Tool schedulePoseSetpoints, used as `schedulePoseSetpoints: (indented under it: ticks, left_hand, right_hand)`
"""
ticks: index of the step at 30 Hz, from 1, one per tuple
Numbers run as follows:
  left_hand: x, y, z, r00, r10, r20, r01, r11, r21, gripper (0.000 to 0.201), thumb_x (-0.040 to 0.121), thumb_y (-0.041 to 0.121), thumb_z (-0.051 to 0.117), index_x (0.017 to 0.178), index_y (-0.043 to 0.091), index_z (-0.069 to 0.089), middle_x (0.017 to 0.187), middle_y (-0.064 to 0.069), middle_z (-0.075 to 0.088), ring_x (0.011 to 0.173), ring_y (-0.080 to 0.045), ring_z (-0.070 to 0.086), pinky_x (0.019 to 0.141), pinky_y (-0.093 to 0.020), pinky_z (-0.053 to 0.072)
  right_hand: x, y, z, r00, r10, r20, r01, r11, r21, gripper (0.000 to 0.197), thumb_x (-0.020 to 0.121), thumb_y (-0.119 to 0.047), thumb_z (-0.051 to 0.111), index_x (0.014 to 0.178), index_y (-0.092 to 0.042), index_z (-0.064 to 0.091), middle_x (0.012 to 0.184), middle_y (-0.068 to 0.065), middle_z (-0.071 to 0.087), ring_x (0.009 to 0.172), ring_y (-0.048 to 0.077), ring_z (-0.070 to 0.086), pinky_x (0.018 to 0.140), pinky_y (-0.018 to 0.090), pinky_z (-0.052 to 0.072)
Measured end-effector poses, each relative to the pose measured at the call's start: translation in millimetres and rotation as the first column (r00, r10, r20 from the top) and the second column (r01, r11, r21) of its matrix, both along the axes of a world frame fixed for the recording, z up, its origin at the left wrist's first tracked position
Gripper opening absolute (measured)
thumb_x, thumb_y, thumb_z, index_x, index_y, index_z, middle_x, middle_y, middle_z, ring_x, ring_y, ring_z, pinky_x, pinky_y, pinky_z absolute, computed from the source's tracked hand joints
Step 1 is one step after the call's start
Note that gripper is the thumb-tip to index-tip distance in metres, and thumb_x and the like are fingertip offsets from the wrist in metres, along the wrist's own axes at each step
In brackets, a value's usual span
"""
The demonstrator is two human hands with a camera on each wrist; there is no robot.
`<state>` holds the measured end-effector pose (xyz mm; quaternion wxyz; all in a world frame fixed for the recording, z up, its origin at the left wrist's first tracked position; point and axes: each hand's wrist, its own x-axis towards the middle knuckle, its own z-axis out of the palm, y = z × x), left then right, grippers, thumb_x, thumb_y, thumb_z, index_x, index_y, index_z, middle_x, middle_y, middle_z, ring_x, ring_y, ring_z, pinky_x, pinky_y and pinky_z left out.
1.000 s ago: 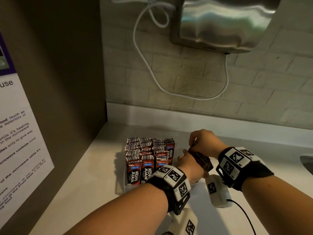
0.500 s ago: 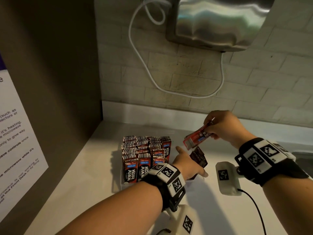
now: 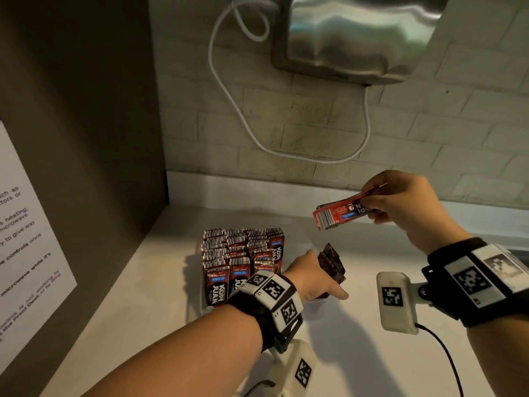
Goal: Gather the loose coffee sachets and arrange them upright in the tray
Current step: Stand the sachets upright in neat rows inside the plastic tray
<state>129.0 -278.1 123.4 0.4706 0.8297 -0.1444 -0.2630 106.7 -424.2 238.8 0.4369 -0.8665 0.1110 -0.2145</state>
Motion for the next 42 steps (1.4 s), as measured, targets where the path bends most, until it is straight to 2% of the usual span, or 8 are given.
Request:
schedulePoseSetpoints:
  ticks: [4,9,13,18,21,26,35,42]
  left_hand:
    - [-5.0,9.6,9.0,0.993,0.119,0.025,-0.113,0.979,-0.167,0.083,0.081,0.008,0.068,0.150,0.017,0.022,0.141,-0.007,0.042,0.122,-0.023,0.048,0.092,-0.030,0.046]
    - [-20.1,29.0,37.4,0.906,0.423,-0.016,-0.309,0.634,-0.709,0.059,0.075,0.029,0.064,0.129,0.022,0.043,0.116,-0.001,0.050,0.103,-0.013,0.053,0.071,-0.015,0.038]
    - [-25.3,47.6,48.0,0.996,-0.064,-0.058,0.013,0.776,-0.631,0.071,0.056,0.032,0.079,0.121,0.023,0.051,0.109,-0.006,0.066,0.092,-0.016,0.066,0.081,-0.028,0.052]
    - [-38.6,66.5,42.0,0.887,-0.408,-0.216,0.181,0.738,-0.650,0.008,0.079,0.010,0.065,0.086,0.010,0.062,0.075,-0.006,0.069,0.062,-0.018,0.068,0.065,-0.030,0.058]
    - [-45.2,71.6,34.5,0.913,-0.280,-0.298,0.020,0.758,-0.652,0.025,0.090,0.011,0.061,0.066,0.016,0.063,0.056,-0.003,0.056,0.043,-0.012,0.055,0.047,-0.023,0.051]
    - [-48.5,85.5,20.7,0.877,-0.141,-0.460,-0.229,0.718,-0.657,0.009,0.092,0.023,0.052,0.091,0.016,0.058,0.065,0.004,0.048,0.054,-0.008,0.046,0.053,-0.029,0.044]
    - [-57.0,105.1,19.9,0.883,-0.169,-0.439,-0.196,0.716,-0.670,0.024,0.094,0.028,0.049,0.106,0.011,0.062,0.099,-0.012,0.072,0.079,-0.031,0.070,0.047,-0.027,0.048]
    - [-43.1,113.3,26.2,0.840,-0.015,-0.542,-0.426,0.601,-0.676,0.037,0.081,0.038,0.062,0.105,0.010,0.070,0.092,-0.012,0.073,0.054,-0.010,0.052,0.041,-0.017,0.037]
  right_hand:
    - [-9.4,2.5,11.7,0.997,0.038,0.065,-0.039,0.999,0.024,0.010,0.082,0.006,0.065,0.087,-0.002,0.063,0.079,0.019,0.068,0.058,0.022,0.058,0.052,0.028,0.051]
    - [-23.1,9.2,19.6,0.951,0.305,-0.053,-0.309,0.945,-0.105,0.020,0.076,0.014,0.066,0.078,-0.006,0.066,0.065,0.010,0.064,0.053,0.021,0.053,0.047,0.028,0.046]
    - [-34.2,27.5,12.8,0.691,0.679,-0.246,-0.703,0.711,-0.012,0.017,0.077,0.015,0.067,0.083,-0.001,0.065,0.069,0.008,0.066,0.059,0.020,0.055,0.053,0.025,0.048]
    - [-33.9,48.2,-7.3,0.597,0.777,-0.201,-0.780,0.621,0.084,0.026,0.080,0.016,0.063,0.090,-0.007,0.056,0.074,-0.001,0.066,0.063,0.012,0.055,0.057,0.020,0.046]
    - [-35.8,57.6,-25.6,0.665,0.734,-0.138,-0.728,0.678,0.098,0.033,0.082,0.010,0.065,0.100,-0.015,0.052,0.083,0.002,0.067,0.066,0.011,0.056,0.058,0.020,0.046]
    - [-42.1,74.7,-53.8,0.879,0.477,-0.020,-0.473,0.875,0.105,0.025,0.085,-0.012,0.068,0.105,-0.023,0.056,0.096,-0.002,0.063,0.066,0.013,0.053,0.061,0.029,0.044]
    - [-44.6,92.0,-63.3,0.938,0.348,-0.011,-0.331,0.900,0.283,0.008,0.083,-0.004,0.070,0.087,-0.010,0.067,0.074,0.017,0.065,0.056,0.028,0.064,0.054,0.040,0.054]
    - [-49.6,77.4,-47.1,0.855,0.294,0.428,-0.460,0.811,0.362,0.031,0.071,0.012,0.072,0.062,-0.016,0.062,0.066,0.003,0.067,0.056,0.015,0.062,0.054,0.023,0.050]
